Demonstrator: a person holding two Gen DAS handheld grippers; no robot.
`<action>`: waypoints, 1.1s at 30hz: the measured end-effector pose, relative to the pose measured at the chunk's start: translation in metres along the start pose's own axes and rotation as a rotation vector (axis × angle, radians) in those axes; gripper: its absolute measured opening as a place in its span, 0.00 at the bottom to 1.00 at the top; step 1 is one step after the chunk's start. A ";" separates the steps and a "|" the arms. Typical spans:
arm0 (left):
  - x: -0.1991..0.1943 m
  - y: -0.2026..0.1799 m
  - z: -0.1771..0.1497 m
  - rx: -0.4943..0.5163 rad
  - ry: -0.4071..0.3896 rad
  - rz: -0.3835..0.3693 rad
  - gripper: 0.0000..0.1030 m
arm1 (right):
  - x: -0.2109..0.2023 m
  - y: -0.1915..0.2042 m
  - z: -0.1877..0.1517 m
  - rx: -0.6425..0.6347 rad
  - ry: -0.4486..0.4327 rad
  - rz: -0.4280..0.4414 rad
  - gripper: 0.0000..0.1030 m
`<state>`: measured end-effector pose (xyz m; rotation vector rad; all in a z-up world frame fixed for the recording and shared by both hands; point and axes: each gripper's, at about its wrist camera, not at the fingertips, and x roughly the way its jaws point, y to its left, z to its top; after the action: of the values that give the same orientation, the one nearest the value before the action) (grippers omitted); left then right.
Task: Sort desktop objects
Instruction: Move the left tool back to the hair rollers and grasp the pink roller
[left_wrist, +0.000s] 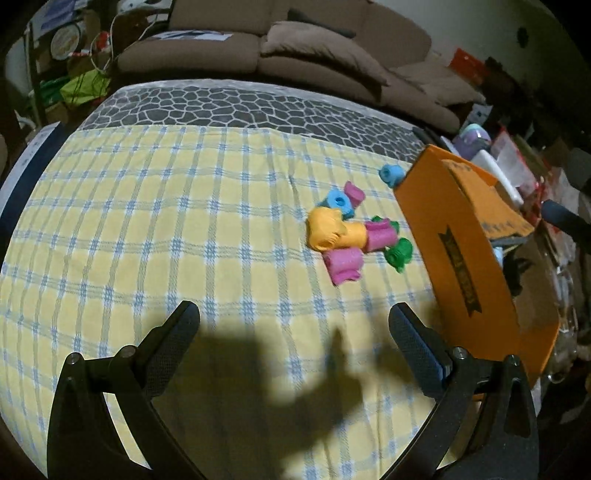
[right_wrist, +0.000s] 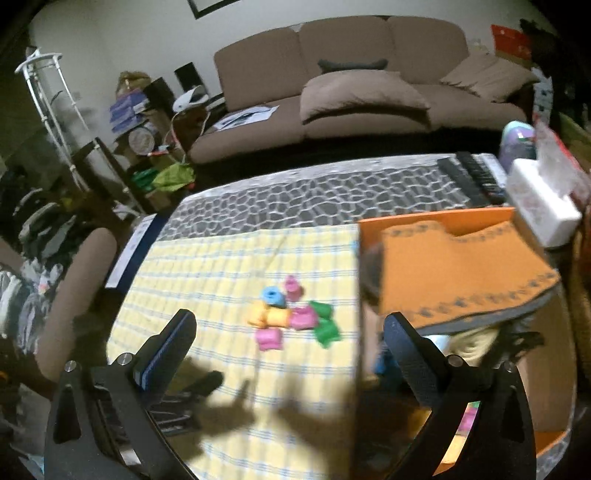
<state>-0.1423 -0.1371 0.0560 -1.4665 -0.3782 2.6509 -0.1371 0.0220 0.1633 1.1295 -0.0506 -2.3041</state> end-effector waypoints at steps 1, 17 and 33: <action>0.001 0.002 0.002 0.004 -0.004 0.004 1.00 | 0.005 0.004 0.000 0.001 0.003 0.006 1.00; 0.059 -0.046 0.019 0.134 0.011 -0.001 0.81 | 0.041 0.005 0.005 0.118 -0.009 0.080 0.99; 0.065 -0.033 0.018 0.134 0.006 -0.026 0.30 | 0.029 -0.008 0.012 0.147 -0.042 0.064 0.99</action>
<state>-0.1939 -0.0953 0.0204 -1.4199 -0.2131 2.5954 -0.1644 0.0118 0.1481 1.1346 -0.2725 -2.2971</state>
